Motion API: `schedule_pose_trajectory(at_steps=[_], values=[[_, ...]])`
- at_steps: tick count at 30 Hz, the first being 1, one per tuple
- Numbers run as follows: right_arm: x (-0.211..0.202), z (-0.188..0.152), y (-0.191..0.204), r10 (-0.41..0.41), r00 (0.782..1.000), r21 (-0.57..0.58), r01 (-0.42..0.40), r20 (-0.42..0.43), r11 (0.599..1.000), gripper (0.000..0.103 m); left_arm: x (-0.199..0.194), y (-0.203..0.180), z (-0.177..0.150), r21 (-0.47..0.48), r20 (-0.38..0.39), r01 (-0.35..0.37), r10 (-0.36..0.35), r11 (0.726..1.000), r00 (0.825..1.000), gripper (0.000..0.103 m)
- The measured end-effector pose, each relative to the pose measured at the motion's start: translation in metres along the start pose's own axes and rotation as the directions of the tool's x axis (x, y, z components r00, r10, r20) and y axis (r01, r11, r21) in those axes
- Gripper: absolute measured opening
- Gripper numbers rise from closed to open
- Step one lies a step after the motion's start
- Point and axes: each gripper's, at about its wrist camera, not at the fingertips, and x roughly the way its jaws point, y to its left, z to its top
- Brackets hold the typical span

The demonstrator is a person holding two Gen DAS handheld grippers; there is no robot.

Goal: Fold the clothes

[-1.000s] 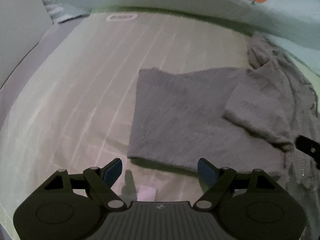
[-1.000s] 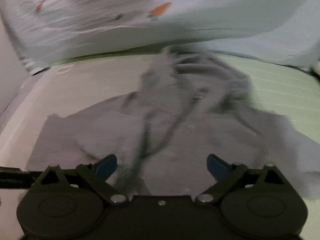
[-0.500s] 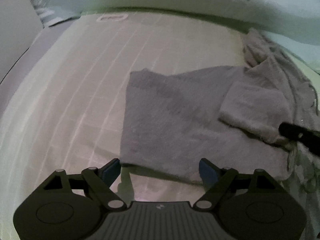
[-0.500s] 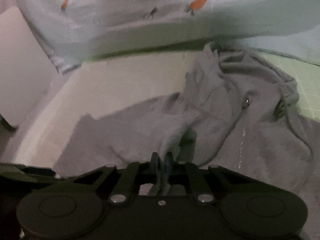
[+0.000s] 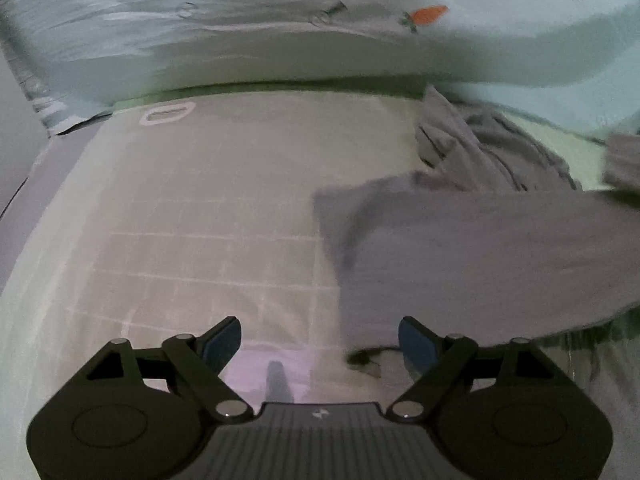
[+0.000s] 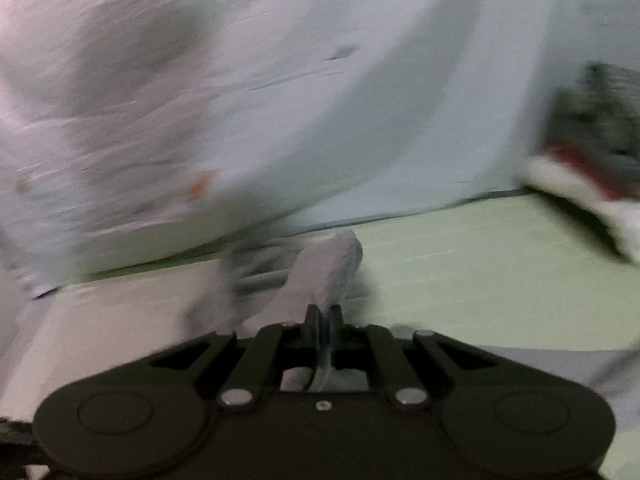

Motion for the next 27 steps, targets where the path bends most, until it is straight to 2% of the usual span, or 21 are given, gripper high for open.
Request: schedule_pose_trajectory(at_steps=[3,6,9,11,12,13,14,15,16,17,21,24,26,27], values=[[0.004,-0.007,-0.035,-0.097,0.995,0.054,0.098,-0.027,0.994,0.004,0.007,-0.010,-0.002,0.040,-0.028,0.004,-0.003,0.999,1.000,0.086],[0.006,-0.015,-0.055,-0.155,0.986,0.084,0.159,-0.055,0.984,0.005,0.014,-0.018,-0.004,0.081,-0.052,-0.008,0.012,0.997,0.999,0.086],[0.008,-0.024,-0.074,-0.211,0.974,0.111,0.220,-0.085,0.969,0.010,0.016,-0.019,-0.004,0.088,-0.062,-0.018,0.023,0.996,0.998,0.086],[0.011,-0.028,-0.082,-0.237,0.966,0.122,0.249,-0.104,0.961,0.023,0.016,-0.019,-0.004,0.089,-0.065,-0.022,0.028,0.996,0.997,0.086],[0.013,-0.030,-0.078,-0.232,0.966,0.110,0.244,-0.113,0.963,0.040,0.015,-0.019,-0.004,0.089,-0.065,-0.024,0.030,0.996,0.997,0.086],[0.015,-0.033,-0.071,-0.227,0.966,0.086,0.238,-0.122,0.967,0.048,0.015,-0.019,-0.003,0.089,-0.065,-0.027,0.032,0.996,0.997,0.086],[0.018,-0.036,-0.063,-0.223,0.966,0.055,0.232,-0.131,0.971,0.052,0.015,-0.020,-0.003,0.089,-0.067,-0.027,0.033,0.996,0.997,0.086],[0.022,-0.038,-0.055,-0.218,0.965,0.019,0.223,-0.143,0.975,0.064,0.015,-0.020,-0.003,0.090,-0.068,-0.028,0.034,0.996,0.997,0.086],[0.027,-0.040,-0.047,-0.214,0.964,-0.021,0.213,-0.158,0.977,0.081,0.015,-0.020,-0.002,0.090,-0.069,-0.028,0.035,0.995,0.997,0.086],[0.032,-0.043,-0.039,-0.213,0.962,-0.063,0.205,-0.170,0.977,0.087,0.015,-0.021,-0.001,0.091,-0.070,-0.029,0.035,0.995,0.997,0.086],[0.055,-0.055,-0.013,-0.265,0.944,-0.227,0.219,-0.196,0.949,0.088,0.017,-0.023,0.005,0.103,-0.068,-0.032,0.039,0.994,0.997,0.087],[0.067,-0.057,-0.012,-0.301,0.931,-0.251,0.247,-0.205,0.936,0.088,0.023,-0.025,0.015,0.118,-0.066,-0.033,0.041,0.992,0.997,0.088],[0.073,-0.057,-0.017,-0.302,0.929,-0.234,0.252,-0.212,0.939,0.077,0.030,-0.027,0.025,0.135,-0.071,-0.043,0.053,0.990,0.996,0.088],[0.075,-0.056,-0.022,-0.297,0.929,-0.216,0.251,-0.219,0.944,0.060,0.034,-0.031,0.029,0.149,-0.067,-0.049,0.060,0.988,0.996,0.088]])
